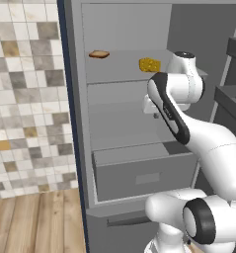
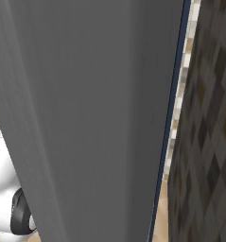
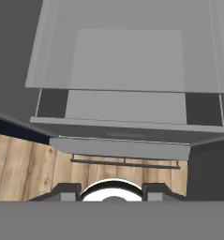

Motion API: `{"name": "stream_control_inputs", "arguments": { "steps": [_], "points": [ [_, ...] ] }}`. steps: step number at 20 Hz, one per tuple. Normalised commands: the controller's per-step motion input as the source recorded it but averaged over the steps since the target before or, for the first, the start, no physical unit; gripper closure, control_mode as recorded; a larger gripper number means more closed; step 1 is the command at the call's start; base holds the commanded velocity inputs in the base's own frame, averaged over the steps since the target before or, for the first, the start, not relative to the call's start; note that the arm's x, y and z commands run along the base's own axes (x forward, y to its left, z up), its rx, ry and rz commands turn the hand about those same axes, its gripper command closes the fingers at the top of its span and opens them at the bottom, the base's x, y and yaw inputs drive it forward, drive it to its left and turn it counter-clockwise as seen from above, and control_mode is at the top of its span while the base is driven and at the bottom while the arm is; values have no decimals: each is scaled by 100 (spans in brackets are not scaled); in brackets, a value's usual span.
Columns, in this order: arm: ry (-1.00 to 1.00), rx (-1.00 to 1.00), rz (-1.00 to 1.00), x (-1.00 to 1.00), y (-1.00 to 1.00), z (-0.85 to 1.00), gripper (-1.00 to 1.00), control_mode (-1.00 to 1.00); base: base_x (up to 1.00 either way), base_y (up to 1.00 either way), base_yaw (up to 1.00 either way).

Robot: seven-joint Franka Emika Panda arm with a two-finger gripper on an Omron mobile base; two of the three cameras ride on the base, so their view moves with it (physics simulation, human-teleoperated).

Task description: Pick the cheese from the fridge and the cheese grater from the cabinet and place them next to the salad bowl.

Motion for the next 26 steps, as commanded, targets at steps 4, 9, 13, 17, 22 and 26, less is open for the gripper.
{"name": "stream_control_inputs", "arguments": {
  "steps": [4, 9, 13, 17, 22, 26],
  "points": [
    [0, 0, 0, 4, 0, 0, -100, -100, 0, 0, 0],
    [-8, 0, 0, 0, 9, -3, -100, -100, 0, 0, 0],
    [-9, 0, 0, 0, -3, 9, -100, -100, 0, 0, 0],
    [-20, 0, 0, 0, -39, 26, -100, -100, 0, 0, 0],
    [-25, 0, 0, 0, -22, 40, -100, -100, 0, 0, 0],
    [-32, 1, 0, 1, 0, 36, -100, -100, 0, 0, 0]
  ]
}}
